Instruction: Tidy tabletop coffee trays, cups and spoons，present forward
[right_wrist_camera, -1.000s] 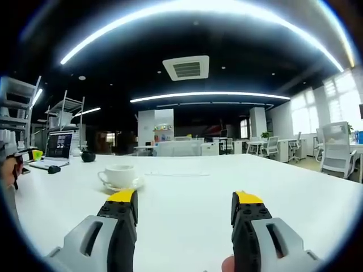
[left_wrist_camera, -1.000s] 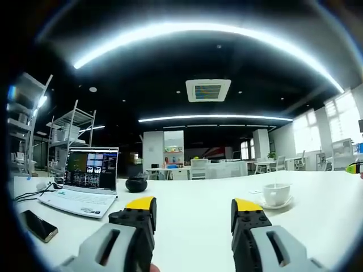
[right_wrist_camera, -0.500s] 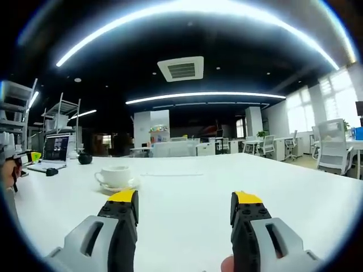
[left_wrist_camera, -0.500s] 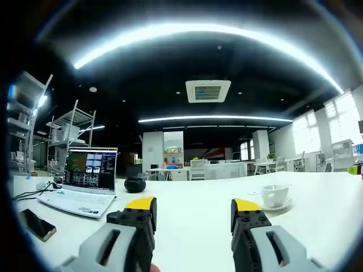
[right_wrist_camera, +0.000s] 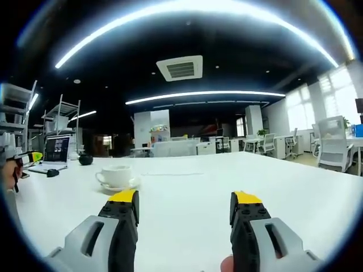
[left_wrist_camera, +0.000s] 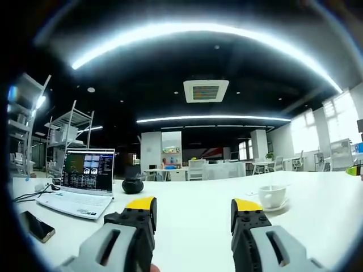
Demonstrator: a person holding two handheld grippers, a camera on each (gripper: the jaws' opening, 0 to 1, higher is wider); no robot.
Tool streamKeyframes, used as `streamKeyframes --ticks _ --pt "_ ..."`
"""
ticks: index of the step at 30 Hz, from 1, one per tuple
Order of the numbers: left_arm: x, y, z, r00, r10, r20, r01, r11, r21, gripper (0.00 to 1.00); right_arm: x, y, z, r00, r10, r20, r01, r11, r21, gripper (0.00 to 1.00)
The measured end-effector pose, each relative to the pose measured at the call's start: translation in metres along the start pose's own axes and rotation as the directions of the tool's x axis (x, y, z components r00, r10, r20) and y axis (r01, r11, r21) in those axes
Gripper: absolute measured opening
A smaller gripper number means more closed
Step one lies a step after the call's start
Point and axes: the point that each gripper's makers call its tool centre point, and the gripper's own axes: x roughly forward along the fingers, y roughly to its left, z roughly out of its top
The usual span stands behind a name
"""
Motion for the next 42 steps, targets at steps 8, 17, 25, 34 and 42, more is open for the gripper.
streamKeyframes --ticks 8,17,25,34,42 --pt "0.0 0.003 -0.005 1.0 -0.009 0.001 0.009 1.0 -0.007 0.53 -0.002 0.006 -0.003 1.0 0.015 -0.022 -0.016 0.999 -0.029 0.65" --pt "0.002 0.008 -0.009 1.0 -0.006 -0.005 0.006 1.0 -0.016 0.53 -0.001 0.007 -0.005 1.0 0.012 -0.026 -0.012 1.0 -0.022 0.65" --pt "0.0 0.01 -0.008 1.0 0.002 -0.003 -0.002 1.0 -0.02 0.53 -0.002 0.008 -0.004 1.0 0.011 -0.021 -0.012 1.0 -0.022 0.65" --pt "-0.001 0.008 -0.007 1.0 -0.001 0.004 0.001 1.0 -0.022 0.53 -0.004 0.009 0.0 1.0 0.011 -0.012 -0.011 1.0 -0.029 0.65" --pt "0.004 0.007 -0.012 1.0 -0.005 -0.006 0.004 0.999 -0.033 0.53 -0.002 0.007 0.0 1.0 -0.001 -0.014 0.001 1.0 -0.028 0.65"
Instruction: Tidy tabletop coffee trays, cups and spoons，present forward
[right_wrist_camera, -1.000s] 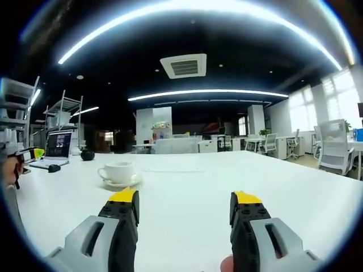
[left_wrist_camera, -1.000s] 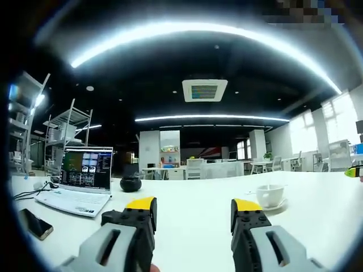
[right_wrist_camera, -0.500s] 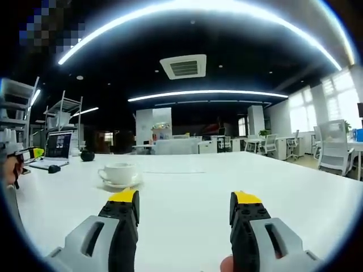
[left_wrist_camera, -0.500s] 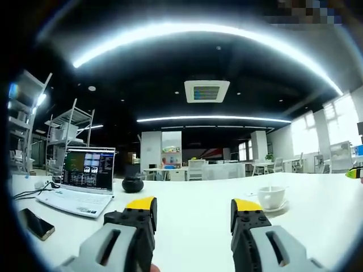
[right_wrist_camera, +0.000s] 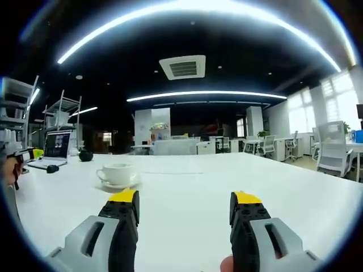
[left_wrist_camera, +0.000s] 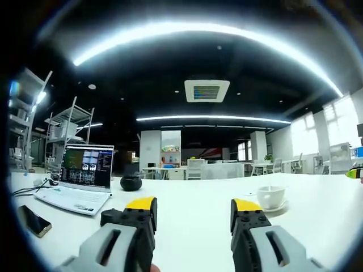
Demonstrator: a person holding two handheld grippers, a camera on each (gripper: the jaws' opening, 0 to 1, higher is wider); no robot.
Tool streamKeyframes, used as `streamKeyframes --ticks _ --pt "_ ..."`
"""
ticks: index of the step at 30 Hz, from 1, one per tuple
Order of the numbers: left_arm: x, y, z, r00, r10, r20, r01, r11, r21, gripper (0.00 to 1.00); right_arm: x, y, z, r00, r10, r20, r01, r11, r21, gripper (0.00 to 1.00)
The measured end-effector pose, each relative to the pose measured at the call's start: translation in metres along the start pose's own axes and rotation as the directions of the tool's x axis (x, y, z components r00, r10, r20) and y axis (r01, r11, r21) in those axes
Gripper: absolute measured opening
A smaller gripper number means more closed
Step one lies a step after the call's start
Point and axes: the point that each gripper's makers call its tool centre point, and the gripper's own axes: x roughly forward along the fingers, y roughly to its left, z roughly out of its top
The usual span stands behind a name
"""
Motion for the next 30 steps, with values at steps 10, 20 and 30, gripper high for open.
streamKeyframes --ticks 10,20,30 --pt "0.0004 0.0031 0.0023 1.0 0.009 0.006 -0.009 1.0 0.003 0.53 0.0005 -0.002 -0.001 1.0 -0.003 -0.006 0.003 1.0 -0.004 0.65" --pt "0.0007 0.0034 0.0045 1.0 0.008 0.011 -0.008 1.0 0.003 0.53 0.003 -0.0011 0.0008 1.0 -0.002 -0.005 0.002 1.0 -0.014 0.65" --pt "0.0021 0.0016 0.0065 1.0 0.005 0.015 -0.005 1.0 0.001 0.52 0.0037 0.0017 0.0001 1.0 0.003 -0.006 -0.003 1.0 -0.009 0.65"
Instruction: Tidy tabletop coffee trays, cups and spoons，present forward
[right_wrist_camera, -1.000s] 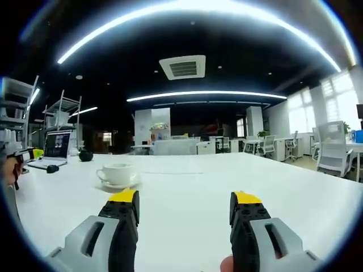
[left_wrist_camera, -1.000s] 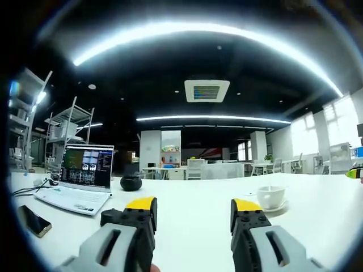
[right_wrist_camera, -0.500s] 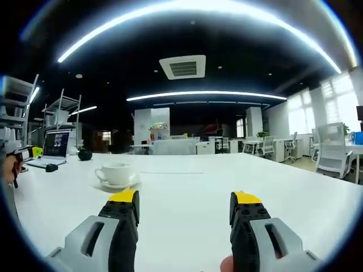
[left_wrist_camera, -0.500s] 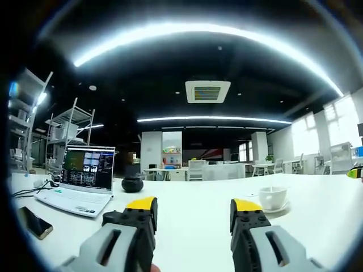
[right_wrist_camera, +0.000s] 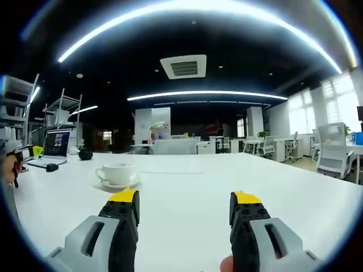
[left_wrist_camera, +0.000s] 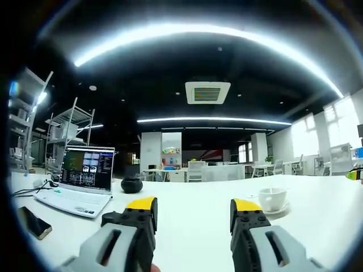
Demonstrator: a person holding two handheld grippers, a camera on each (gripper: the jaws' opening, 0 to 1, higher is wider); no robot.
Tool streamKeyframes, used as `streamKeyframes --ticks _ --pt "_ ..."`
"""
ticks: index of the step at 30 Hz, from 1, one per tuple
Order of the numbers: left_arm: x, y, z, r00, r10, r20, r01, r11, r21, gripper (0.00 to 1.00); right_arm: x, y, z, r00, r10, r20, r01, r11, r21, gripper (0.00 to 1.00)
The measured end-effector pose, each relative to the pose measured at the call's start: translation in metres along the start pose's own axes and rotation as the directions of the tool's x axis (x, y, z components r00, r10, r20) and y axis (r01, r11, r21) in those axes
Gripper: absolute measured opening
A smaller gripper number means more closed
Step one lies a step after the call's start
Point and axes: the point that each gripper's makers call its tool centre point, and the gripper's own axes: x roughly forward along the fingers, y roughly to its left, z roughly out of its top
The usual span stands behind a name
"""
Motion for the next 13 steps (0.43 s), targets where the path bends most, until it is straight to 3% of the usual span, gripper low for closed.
streamKeyframes --ticks 13 --pt "0.0016 -0.0027 0.0003 1.0 -0.001 -0.001 0.001 1.0 -0.003 0.52 0.0011 -0.0029 0.0004 1.0 -0.002 0.002 0.002 1.0 0.004 0.64"
